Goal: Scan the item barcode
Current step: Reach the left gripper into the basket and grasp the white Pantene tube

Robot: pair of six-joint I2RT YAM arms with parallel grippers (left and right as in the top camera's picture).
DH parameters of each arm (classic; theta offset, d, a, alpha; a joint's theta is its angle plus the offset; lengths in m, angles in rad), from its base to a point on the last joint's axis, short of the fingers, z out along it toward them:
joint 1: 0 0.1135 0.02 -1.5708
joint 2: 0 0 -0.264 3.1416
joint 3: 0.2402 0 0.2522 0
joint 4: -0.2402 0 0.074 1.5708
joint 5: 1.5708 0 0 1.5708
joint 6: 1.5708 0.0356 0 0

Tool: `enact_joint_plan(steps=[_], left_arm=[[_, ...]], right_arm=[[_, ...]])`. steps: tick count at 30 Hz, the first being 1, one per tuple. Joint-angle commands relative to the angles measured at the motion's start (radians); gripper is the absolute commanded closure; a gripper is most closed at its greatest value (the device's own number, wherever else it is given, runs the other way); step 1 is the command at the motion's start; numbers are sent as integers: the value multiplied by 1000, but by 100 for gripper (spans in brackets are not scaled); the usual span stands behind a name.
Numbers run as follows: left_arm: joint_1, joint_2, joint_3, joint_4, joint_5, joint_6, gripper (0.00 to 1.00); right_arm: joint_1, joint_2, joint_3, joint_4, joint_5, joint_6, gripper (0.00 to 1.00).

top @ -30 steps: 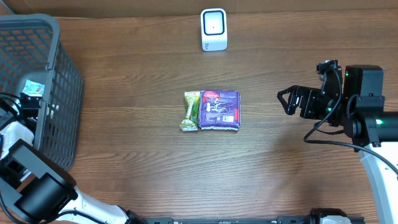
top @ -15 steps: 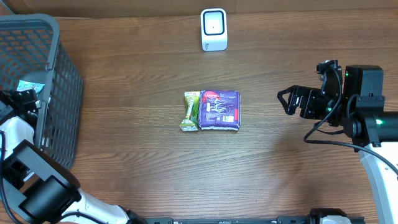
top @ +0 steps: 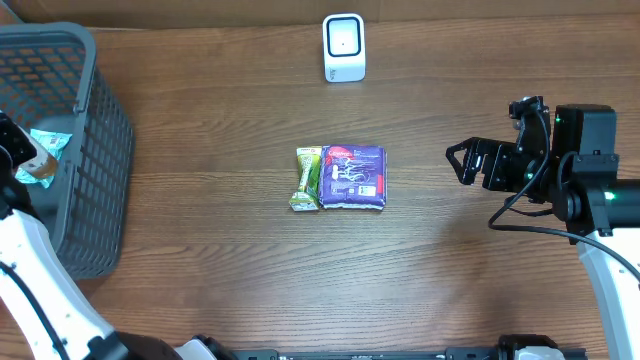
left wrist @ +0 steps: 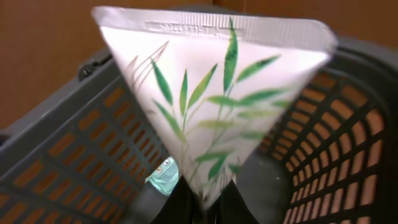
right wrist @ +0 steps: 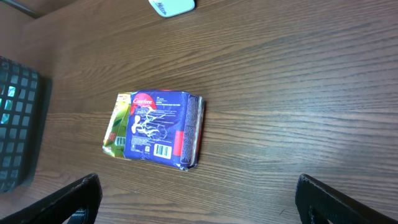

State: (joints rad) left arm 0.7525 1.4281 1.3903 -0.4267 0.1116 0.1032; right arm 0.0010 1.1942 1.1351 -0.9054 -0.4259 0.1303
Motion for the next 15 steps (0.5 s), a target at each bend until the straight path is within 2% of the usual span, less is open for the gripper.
enact_joint_plan(steps=[1,5,10,12,13,14,15], left_arm=[[-9,-100,21,23,16,-82,96],[-27,-204,21,28,11,-81,96],[-27,-233,21,-5,-35,-86,96],[-23,-203,21,-52,-114,-153,45],[-23,-186,20,-68,-132,-165,24],[-23,-155,20,-87,-146,-177,8],[-21,-116,20,-98,-145,-178,0]], right_arm=[[4,-2,16,6,6,-4,0],[4,-2,16,6,6,-4,0],[4,-2,16,6,6,-4,0],[4,-2,16,5,6,-4,0],[4,-2,16,3,6,-5,0],[4,-2,16,2,6,-5,0],[4,-2,16,1,6,-4,0]])
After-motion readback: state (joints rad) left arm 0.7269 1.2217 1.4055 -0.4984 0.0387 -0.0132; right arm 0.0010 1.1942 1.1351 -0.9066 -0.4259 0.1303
